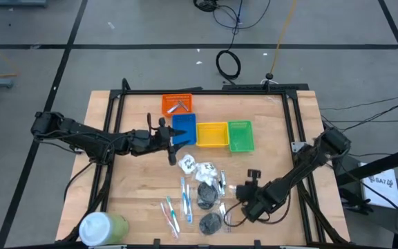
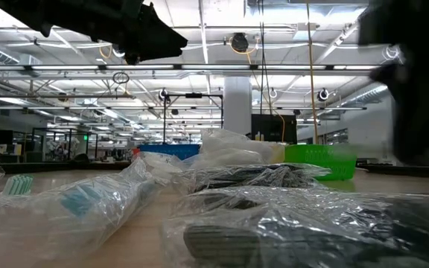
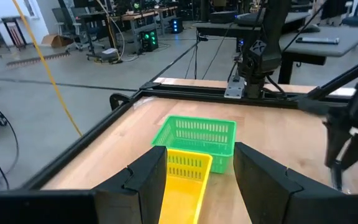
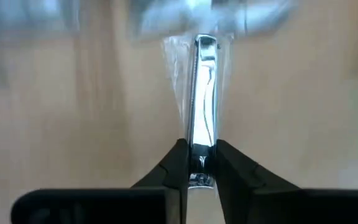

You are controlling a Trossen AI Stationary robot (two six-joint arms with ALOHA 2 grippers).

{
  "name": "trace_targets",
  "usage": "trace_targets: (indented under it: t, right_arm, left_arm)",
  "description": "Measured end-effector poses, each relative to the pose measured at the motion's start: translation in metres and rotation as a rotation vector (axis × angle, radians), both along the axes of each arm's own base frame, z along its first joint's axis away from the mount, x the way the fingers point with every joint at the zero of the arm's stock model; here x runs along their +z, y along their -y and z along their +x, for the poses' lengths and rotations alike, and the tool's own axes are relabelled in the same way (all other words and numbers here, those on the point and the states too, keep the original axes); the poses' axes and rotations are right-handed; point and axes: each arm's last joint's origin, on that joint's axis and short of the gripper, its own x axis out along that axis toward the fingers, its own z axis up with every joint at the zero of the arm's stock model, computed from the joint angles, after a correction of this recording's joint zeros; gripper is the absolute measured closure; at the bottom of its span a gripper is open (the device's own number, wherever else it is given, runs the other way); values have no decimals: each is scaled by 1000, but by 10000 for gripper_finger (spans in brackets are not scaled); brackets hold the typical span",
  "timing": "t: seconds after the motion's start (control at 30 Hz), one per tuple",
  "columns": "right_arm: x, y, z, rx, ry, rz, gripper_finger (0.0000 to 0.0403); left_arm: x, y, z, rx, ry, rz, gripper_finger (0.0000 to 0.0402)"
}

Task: Pick & Place Travel size toiletries
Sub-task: Put the nail cutter into the orange basket

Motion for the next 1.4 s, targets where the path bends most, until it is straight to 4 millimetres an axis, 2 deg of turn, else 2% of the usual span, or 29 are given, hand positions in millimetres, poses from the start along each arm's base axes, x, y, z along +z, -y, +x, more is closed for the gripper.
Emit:
trace_targets:
  t: [0.1, 0.27, 0.43, 0.6, 0.77, 0.93, 1.1, 1.23, 1.4]
  right_arm:
    - [26, 10, -6, -39, 164, -130, 360]
    - [45, 29, -8, -79, 493, -382, 360]
    - [33, 55, 0, -102, 627, -510, 360]
    - [18, 82, 6, -97, 757, -460, 360]
    - [19, 94, 6, -9, 931, -322, 360]
    - [23, 94, 8, 79, 998, -243, 360]
    - [26, 93, 8, 102, 1015, -230, 360]
    - [27, 92, 7, 107, 1020, -225, 360]
    - [29, 89, 6, 119, 1037, -224, 360]
  left_arm:
    - [0, 1, 0, -21, 6, -24, 218]
    - [0, 3, 2, -106, 26, -37, 218]
    - [-7, 9, 15, -174, 86, -44, 218]
    - [-21, 15, 30, -216, 148, -36, 218]
    - [-30, 18, 51, -219, 133, 17, 218]
    - [-31, 24, 81, -279, 134, 27, 218]
    - [-23, 31, 106, -382, 168, 74, 218]
    - [-21, 34, 116, -404, 180, 77, 218]
    - [-18, 35, 118, -421, 192, 78, 218]
